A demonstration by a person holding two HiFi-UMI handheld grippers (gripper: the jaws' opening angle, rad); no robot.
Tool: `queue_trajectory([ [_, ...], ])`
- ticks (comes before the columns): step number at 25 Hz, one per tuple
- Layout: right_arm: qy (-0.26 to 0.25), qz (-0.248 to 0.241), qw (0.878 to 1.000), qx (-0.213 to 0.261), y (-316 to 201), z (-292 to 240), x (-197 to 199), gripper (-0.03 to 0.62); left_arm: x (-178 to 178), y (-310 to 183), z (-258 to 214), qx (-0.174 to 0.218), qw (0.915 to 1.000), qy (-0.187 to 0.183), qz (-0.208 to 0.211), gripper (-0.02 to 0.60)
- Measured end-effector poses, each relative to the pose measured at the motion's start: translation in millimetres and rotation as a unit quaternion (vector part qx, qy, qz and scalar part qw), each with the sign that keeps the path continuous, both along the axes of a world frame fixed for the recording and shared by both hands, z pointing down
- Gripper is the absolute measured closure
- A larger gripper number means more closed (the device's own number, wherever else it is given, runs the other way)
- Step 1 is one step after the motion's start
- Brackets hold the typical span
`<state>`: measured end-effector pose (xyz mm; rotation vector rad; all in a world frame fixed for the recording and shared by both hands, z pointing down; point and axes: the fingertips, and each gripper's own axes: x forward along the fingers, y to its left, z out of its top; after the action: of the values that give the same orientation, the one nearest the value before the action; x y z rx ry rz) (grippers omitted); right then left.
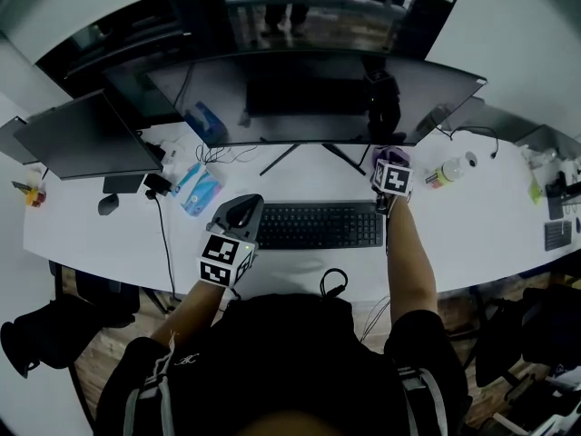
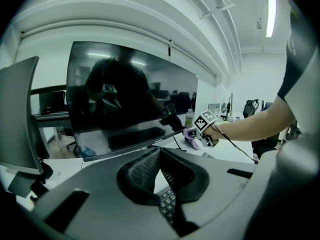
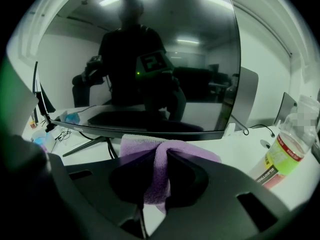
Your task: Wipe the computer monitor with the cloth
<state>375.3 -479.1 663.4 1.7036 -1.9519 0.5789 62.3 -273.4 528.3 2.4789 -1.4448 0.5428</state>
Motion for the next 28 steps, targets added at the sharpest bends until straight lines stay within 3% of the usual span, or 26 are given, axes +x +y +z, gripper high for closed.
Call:
queue_trajectory([
  [11,-0.021,-0.007,1.0,-0.007,5.3,-3.1,-49.5,0.52,-40.9,19.2,-11.0,0.006,0.9994,-0.004,-0.033,0.569],
  [28,-0.03,-0.053,0.998,-0.014,20.4,-4.9,-168.8,0.52,-139.2,58.0,-22.1,0.013,0.9956,-0.004,-0.093,0.569],
])
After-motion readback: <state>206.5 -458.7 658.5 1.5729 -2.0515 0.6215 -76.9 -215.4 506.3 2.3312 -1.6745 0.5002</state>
